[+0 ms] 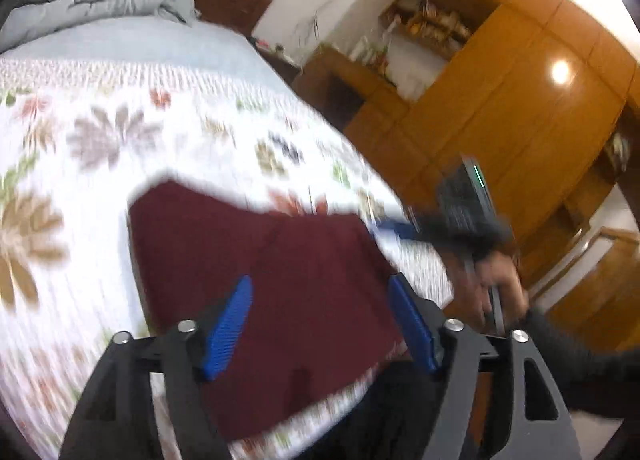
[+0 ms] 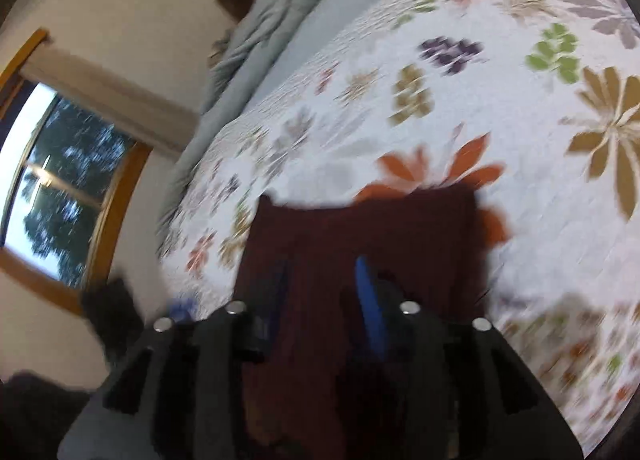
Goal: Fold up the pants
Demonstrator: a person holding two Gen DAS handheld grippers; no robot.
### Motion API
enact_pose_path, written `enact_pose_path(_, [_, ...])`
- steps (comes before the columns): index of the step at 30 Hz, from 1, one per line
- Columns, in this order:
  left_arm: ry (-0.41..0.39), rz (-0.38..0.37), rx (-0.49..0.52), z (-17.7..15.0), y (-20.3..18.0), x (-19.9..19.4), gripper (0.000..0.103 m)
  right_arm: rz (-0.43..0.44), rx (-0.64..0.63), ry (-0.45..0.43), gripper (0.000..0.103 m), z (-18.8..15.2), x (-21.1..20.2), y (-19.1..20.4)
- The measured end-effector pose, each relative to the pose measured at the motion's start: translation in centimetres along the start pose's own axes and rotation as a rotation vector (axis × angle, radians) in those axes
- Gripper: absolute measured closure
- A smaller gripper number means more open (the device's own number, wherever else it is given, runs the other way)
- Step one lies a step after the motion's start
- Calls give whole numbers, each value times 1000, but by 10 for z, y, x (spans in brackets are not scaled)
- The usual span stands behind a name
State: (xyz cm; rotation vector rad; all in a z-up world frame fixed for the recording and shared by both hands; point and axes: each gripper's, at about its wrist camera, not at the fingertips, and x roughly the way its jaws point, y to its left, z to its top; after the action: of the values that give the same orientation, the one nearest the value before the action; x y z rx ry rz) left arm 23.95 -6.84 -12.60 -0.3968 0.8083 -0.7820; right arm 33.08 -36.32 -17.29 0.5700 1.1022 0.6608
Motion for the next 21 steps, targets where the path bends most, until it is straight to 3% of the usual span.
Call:
enact_pose_path(2, [14,-19,-60,31,28,18,30,27,-21,32,64,-17,2,10])
enact_pose_path(4, [77,-4,-147,49,66,47,32,14,-34,59,63,-29,9,10])
enact_pose_path(5, [123,20,-190,52,87,66,32,-15,-25,81,70,-35,13,2])
enact_pose_path(6, [176,27,-222,50,106,82,40,-36,-13,92,87,-37,16,-7])
enact_pose_path(7, [189,41,-237,48,116,87,61,-49,1,100,98,-40,19,-17])
enact_pose_path(8, [200,69,-260,44,129,92,70,-61,30,103,103,-40,19,-29])
enact_pose_path(9, [197,68,-273,44,131,90,74,-40,61,100,100,-40,14,-34])
enact_pose_path(10, [187,52,-286,45,132,84,72,-2,88,77,96,-37,3,-36])
enact_pose_path(11, [169,39,-284,46,129,74,70,7,85,48,68,-34,-8,-34])
enact_pose_path(12, [149,38,-278,48,128,66,61,2,82,15,42,-31,-19,-33])
enact_pose_path(13, [114,50,-270,47,123,51,45,-12,88,-22,38,-27,-29,-34])
enact_pose_path(15, [45,65,-278,41,116,27,35,-50,134,-82,38,-17,-47,-46])
enact_pose_path(16, [30,58,-293,34,113,17,35,-65,170,-87,38,-13,-51,-57])
enact_pose_path(18, [35,15,-309,21,101,11,35,-59,208,-50,36,-11,-41,-69])
enact_pose_path(20, [50,32,-252,6,84,11,35,-25,235,27,35,-15,-21,-76])
enact_pose_path(21, [61,48,-220,0,78,15,35,-24,227,52,48,-16,-11,-75])
